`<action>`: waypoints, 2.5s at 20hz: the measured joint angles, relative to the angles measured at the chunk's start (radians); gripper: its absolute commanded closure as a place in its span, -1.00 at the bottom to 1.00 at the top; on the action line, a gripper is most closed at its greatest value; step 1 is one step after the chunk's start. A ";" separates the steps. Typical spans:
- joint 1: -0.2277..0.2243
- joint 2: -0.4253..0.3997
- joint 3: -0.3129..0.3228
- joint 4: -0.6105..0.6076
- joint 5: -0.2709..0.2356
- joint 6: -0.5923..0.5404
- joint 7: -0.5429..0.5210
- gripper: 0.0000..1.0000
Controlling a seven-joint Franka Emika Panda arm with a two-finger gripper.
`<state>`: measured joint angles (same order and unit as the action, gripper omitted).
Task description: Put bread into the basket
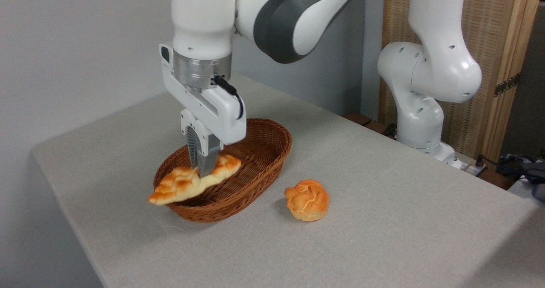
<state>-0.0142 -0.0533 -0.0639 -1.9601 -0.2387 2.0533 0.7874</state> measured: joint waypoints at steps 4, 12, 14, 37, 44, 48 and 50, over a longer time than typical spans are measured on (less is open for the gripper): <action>-0.002 0.000 -0.056 -0.001 -0.005 -0.010 -0.024 1.00; -0.004 0.017 -0.106 -0.008 -0.005 -0.012 -0.026 1.00; -0.004 0.024 -0.112 -0.008 -0.005 -0.012 -0.026 1.00; -0.004 0.038 -0.114 -0.009 -0.005 -0.012 -0.068 -0.76; -0.004 0.039 -0.114 -0.008 -0.005 -0.012 -0.070 -1.00; -0.004 0.036 -0.114 -0.005 -0.005 -0.012 -0.071 -1.00; -0.004 0.027 -0.114 -0.002 -0.005 -0.019 -0.071 -1.00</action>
<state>-0.0183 -0.0259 -0.1779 -1.9619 -0.2438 2.0338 0.7162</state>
